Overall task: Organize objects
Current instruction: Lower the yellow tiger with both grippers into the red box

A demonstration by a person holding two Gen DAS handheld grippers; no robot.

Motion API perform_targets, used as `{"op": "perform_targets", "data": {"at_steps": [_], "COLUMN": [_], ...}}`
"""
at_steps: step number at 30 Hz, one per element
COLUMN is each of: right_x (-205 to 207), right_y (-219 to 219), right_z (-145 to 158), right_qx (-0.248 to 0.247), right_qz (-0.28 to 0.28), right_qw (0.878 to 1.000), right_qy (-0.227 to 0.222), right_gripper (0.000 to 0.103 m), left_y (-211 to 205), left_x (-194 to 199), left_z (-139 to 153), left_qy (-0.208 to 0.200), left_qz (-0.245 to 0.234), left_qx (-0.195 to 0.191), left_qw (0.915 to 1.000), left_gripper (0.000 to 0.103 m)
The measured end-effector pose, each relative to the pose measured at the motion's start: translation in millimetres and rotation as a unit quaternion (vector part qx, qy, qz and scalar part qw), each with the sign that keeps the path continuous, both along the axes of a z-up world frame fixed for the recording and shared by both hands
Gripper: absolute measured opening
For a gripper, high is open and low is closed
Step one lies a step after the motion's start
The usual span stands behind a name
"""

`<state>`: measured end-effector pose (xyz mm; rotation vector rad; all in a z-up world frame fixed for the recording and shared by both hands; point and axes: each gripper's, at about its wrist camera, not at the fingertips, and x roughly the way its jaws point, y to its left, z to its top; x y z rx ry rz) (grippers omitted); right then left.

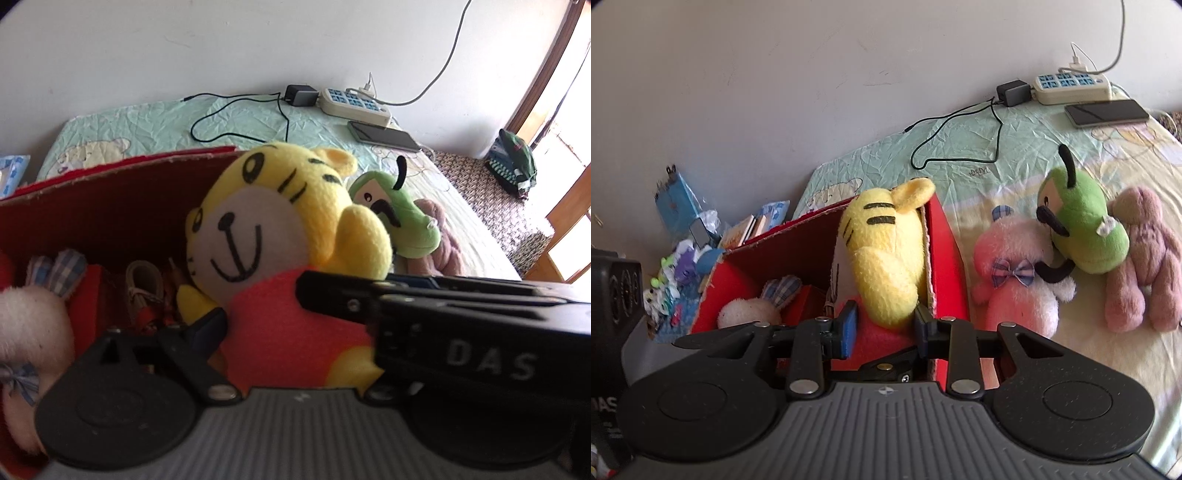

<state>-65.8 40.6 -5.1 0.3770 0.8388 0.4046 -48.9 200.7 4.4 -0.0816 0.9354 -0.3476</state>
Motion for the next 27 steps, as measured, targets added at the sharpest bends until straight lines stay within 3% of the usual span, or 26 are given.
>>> {"op": "perform_targets", "data": {"at_steps": [18, 27], "right_x": [-6, -8], "right_y": [-6, -9], "right_z": [-4, -5], "right_qx": [0.027, 0.039], "right_qz": [-0.011, -0.009], "right_qw": [1.0, 0.999], "right_qy": [-0.007, -0.006], "right_gripper": [0.031, 0.032], "left_y": [-18, -20], "left_x": [-4, -4], "left_z": [4, 3], "left_qy": [0.0, 0.011], "left_qz": [0.007, 0.015], "left_qx": [0.065, 0.073], "left_qw": [0.9979, 0.9972], "left_gripper": [0.088, 0.088]}}
